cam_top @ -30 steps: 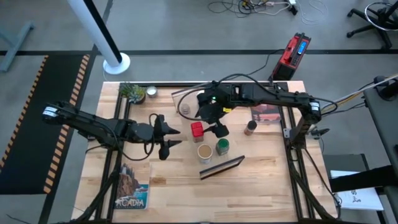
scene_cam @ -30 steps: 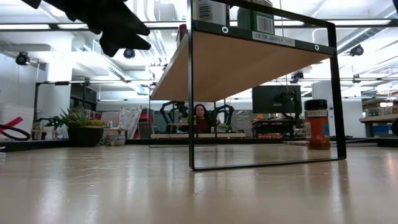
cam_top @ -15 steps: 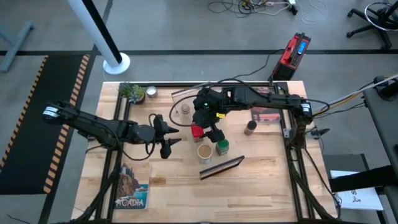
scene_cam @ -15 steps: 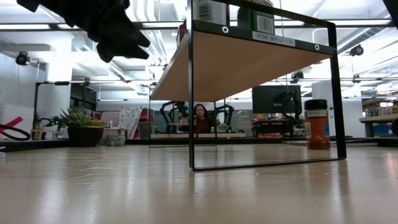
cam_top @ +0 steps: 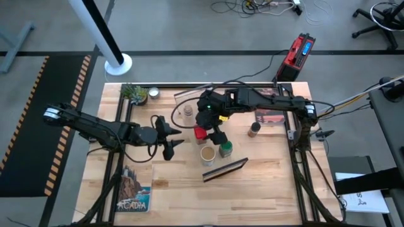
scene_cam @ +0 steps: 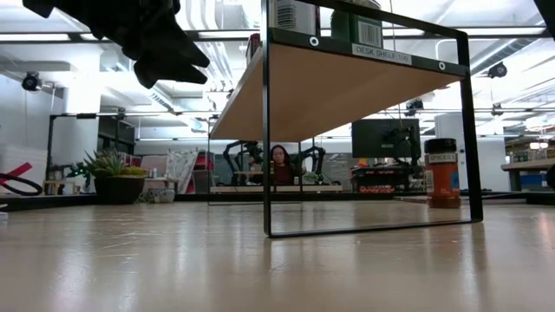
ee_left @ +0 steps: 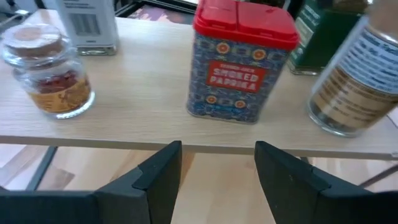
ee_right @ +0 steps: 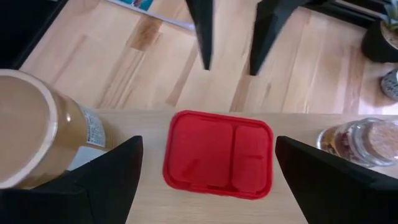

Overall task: Shelf spices
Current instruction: Remove the red seasoning can from the shelf

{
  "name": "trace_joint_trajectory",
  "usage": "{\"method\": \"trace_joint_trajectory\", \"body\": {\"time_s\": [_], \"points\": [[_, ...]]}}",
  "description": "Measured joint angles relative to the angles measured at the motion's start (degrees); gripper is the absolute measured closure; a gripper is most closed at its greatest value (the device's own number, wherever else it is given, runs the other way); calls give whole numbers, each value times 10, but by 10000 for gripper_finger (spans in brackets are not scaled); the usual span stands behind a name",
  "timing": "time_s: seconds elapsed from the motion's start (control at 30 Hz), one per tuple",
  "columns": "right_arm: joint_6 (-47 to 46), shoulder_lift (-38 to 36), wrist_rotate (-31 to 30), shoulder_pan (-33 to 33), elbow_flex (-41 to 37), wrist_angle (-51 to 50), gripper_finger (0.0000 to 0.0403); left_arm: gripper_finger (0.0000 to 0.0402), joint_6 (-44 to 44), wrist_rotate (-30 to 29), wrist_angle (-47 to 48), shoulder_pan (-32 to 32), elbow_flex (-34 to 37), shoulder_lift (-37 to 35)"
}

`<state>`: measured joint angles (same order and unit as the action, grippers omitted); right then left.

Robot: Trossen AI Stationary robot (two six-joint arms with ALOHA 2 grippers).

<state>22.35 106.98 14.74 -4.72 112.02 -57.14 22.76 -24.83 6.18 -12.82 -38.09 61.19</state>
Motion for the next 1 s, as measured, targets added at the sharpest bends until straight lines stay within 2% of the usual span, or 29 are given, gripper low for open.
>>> {"method": "trace_joint_trajectory", "body": {"time_s": [0.2, 1.0], "points": [[-6, 0, -29, -1, -11, 3, 59, 209, 9, -18, -1, 0, 0, 0], [-9, 27, -24, -1, -17, 20, 59, 209, 3, -27, -2, 0, 0, 0]]}}
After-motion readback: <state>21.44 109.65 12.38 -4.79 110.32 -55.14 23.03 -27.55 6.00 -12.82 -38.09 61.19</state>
